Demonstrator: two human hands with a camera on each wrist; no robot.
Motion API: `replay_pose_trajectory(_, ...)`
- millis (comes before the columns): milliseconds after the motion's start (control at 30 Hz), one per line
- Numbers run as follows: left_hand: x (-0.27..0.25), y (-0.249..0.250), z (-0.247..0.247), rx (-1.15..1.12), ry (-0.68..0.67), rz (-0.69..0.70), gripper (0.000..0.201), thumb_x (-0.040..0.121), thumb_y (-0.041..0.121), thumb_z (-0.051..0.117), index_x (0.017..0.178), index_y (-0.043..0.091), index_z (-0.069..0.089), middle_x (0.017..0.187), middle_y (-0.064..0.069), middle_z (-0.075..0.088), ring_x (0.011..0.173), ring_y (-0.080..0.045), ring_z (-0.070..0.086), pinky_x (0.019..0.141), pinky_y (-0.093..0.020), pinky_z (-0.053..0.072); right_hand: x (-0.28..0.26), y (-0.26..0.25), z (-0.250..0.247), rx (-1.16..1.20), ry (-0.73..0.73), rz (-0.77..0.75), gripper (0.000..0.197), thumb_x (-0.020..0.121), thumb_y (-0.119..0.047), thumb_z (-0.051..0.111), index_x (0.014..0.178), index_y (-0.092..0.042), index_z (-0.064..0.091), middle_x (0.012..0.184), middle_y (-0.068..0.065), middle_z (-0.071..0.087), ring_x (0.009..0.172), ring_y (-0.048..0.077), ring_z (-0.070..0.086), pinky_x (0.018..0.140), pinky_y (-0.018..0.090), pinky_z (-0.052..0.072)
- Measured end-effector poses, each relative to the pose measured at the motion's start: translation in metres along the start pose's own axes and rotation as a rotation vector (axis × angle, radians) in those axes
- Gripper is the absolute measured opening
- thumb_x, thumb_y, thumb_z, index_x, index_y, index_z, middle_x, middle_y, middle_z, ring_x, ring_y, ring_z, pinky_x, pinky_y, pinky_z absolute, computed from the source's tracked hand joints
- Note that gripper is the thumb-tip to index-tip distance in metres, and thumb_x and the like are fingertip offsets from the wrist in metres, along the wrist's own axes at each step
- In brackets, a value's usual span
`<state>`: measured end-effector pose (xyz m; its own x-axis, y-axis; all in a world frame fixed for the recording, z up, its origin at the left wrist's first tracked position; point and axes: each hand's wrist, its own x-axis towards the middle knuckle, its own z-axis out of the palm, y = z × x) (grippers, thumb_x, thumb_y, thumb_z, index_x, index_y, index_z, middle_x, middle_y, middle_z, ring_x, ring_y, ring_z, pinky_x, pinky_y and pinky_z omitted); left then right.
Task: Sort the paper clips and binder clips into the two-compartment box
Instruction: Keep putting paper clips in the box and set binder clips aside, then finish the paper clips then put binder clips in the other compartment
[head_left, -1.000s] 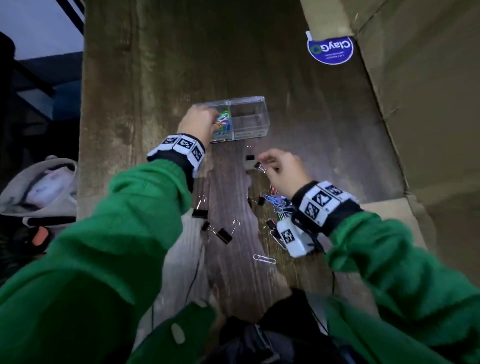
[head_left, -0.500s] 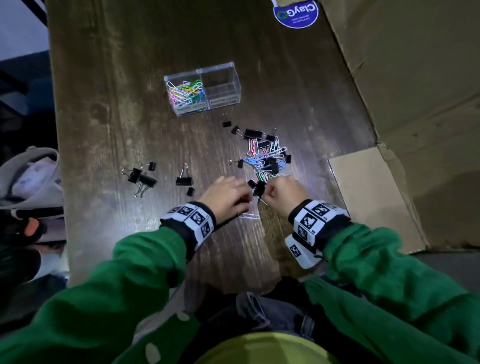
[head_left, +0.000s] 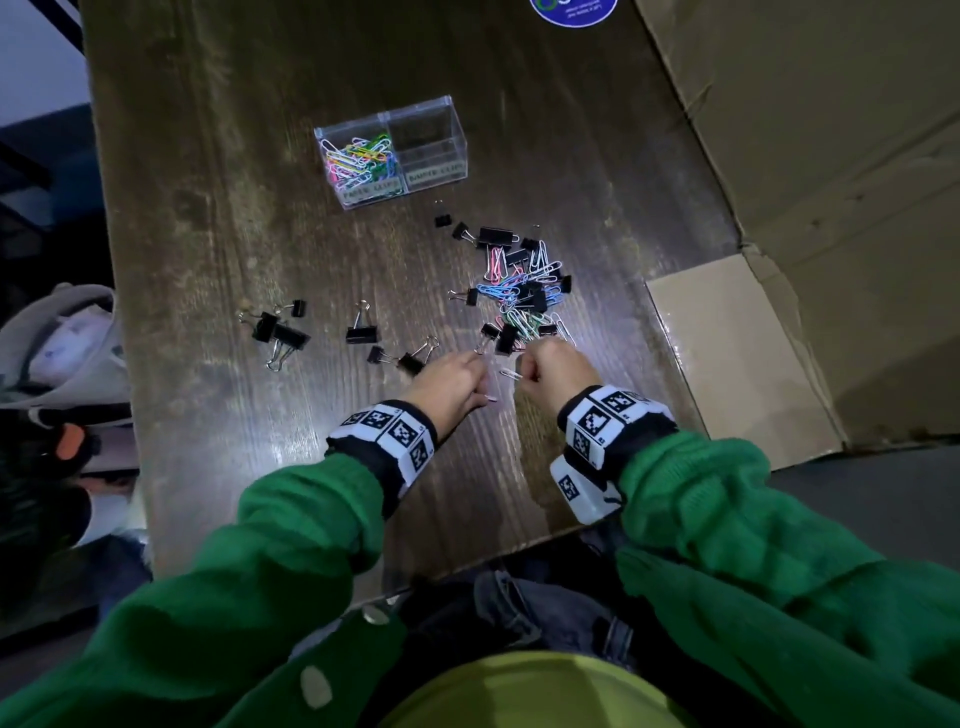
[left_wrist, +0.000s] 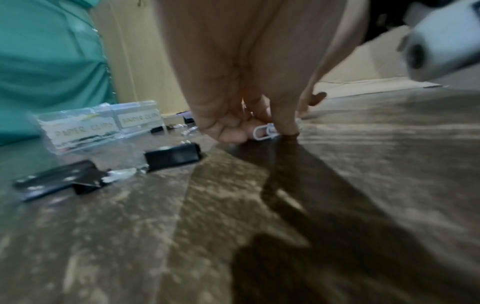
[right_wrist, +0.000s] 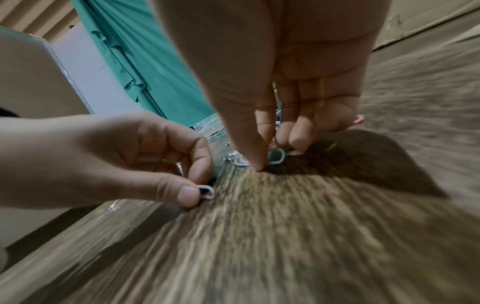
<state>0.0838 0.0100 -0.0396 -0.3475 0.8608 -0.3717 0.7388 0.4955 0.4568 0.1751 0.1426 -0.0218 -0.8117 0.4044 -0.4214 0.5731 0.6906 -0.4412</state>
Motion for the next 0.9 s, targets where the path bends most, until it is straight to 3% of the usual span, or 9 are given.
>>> replay_pose_trajectory(67, -0.003, 0.0, -0.006, -0.092, 0.07, -0.036, 0.015, 0.092, 0.02, 0.051, 0.097, 0.006, 0.053, 0.091, -0.007, 0.059, 0.083, -0.02, 0.054, 0.079, -0.032, 0.048, -0.008, 0.009, -0.003, 0.047, 0.013, -0.012, 0.009, 0.085, -0.007, 0.062, 0.082, -0.015, 0.059, 0.091, 0.007, 0.064, 0.074, 0.017, 0.053, 0.06, 0.018, 0.035)
replay_pose_trajectory(133, -0.001, 0.005, -0.013, -0.203, 0.155, -0.12, 0.015, 0.095, 0.011, 0.044, 0.107, 0.006, 0.049, 0.095, -0.004, 0.056, 0.08, -0.014, 0.052, 0.071, -0.022, 0.046, -0.012, 0.02, -0.008, 0.131, 0.036, 0.001, 0.015, 0.086, -0.004, 0.059, 0.096, -0.015, 0.057, 0.081, 0.002, 0.061, 0.064, 0.011, 0.05, 0.053, 0.013, 0.031)
replay_pose_trajectory(200, 0.006, 0.01, -0.019, -0.333, 0.252, -0.19, 0.025, 0.094, 0.0, 0.036, 0.115, 0.008, 0.046, 0.111, -0.005, 0.05, 0.091, -0.012, 0.05, 0.084, -0.022, 0.045, -0.011, 0.031, -0.015, 0.23, 0.068, 0.056, 0.025, 0.083, 0.001, 0.058, 0.096, -0.02, 0.052, 0.07, -0.002, 0.053, 0.057, 0.004, 0.044, 0.051, 0.013, 0.029)
replay_pose_trajectory(267, 0.016, 0.014, -0.025, -0.422, 0.3, -0.242, 0.031, 0.09, -0.009, 0.033, 0.113, 0.006, 0.047, 0.114, -0.005, 0.041, 0.099, -0.011, 0.046, 0.096, -0.023, 0.038, -0.005, 0.041, -0.019, 0.317, 0.126, 0.111, 0.02, 0.082, 0.001, 0.057, 0.081, -0.018, 0.052, 0.064, -0.005, 0.049, 0.057, 0.01, 0.046, 0.053, 0.017, 0.032)
replay_pose_trajectory(367, 0.032, 0.019, -0.028, -0.365, 0.324, -0.245, 0.021, 0.09, 0.0, 0.038, 0.105, 0.005, 0.051, 0.105, -0.005, 0.04, 0.098, -0.018, 0.049, 0.1, -0.033, 0.038, 0.002, 0.045, -0.021, 0.364, 0.15, 0.141, 0.019, 0.085, 0.003, 0.047, 0.075, -0.014, 0.049, 0.072, 0.005, 0.054, 0.069, 0.02, 0.053, 0.056, 0.02, 0.037)
replay_pose_trajectory(467, 0.045, 0.023, -0.027, -0.216, 0.266, -0.246, 0.02, 0.091, 0.026, 0.051, 0.105, 0.012, 0.054, 0.109, -0.011, 0.048, 0.1, -0.025, 0.053, 0.097, -0.039, 0.038, 0.006, 0.041, -0.02, 0.314, 0.153, 0.143, 0.013, 0.089, -0.002, 0.046, 0.083, -0.013, 0.051, 0.069, 0.003, 0.053, 0.056, 0.011, 0.046, 0.047, 0.01, 0.03)
replay_pose_trajectory(533, 0.05, 0.024, -0.025, -0.153, 0.214, -0.236, 0.025, 0.087, 0.034, 0.058, 0.104, 0.016, 0.056, 0.112, -0.009, 0.05, 0.104, -0.025, 0.053, 0.099, -0.039, 0.036, 0.008, 0.039, -0.016, 0.302, 0.167, 0.145, 0.01, 0.091, -0.006, 0.048, 0.084, -0.008, 0.056, 0.072, 0.005, 0.055, 0.056, 0.013, 0.047, 0.046, 0.013, 0.028)
replay_pose_trajectory(700, 0.039, 0.015, -0.026, -0.074, 0.208, -0.239, 0.02, 0.083, 0.03, 0.063, 0.099, 0.018, 0.06, 0.114, -0.006, 0.054, 0.109, -0.024, 0.053, 0.099, -0.038, 0.034, 0.01, 0.04, -0.009, 0.233, 0.192, 0.188, 0.014, 0.083, -0.016, 0.066, 0.091, -0.005, 0.062, 0.081, 0.005, 0.057, 0.074, 0.017, 0.051, 0.06, 0.02, 0.034)
replay_pose_trajectory(900, 0.012, 0.004, -0.033, 0.006, 0.222, -0.318, 0.015, 0.086, 0.015, 0.06, 0.101, 0.018, 0.062, 0.112, -0.007, 0.055, 0.11, -0.026, 0.053, 0.101, -0.042, 0.033, 0.012, 0.04, -0.004, 0.171, 0.152, 0.159, 0.007, 0.084, -0.009, 0.065, 0.087, -0.002, 0.065, 0.092, 0.014, 0.069, 0.074, 0.016, 0.052, 0.066, 0.022, 0.037)
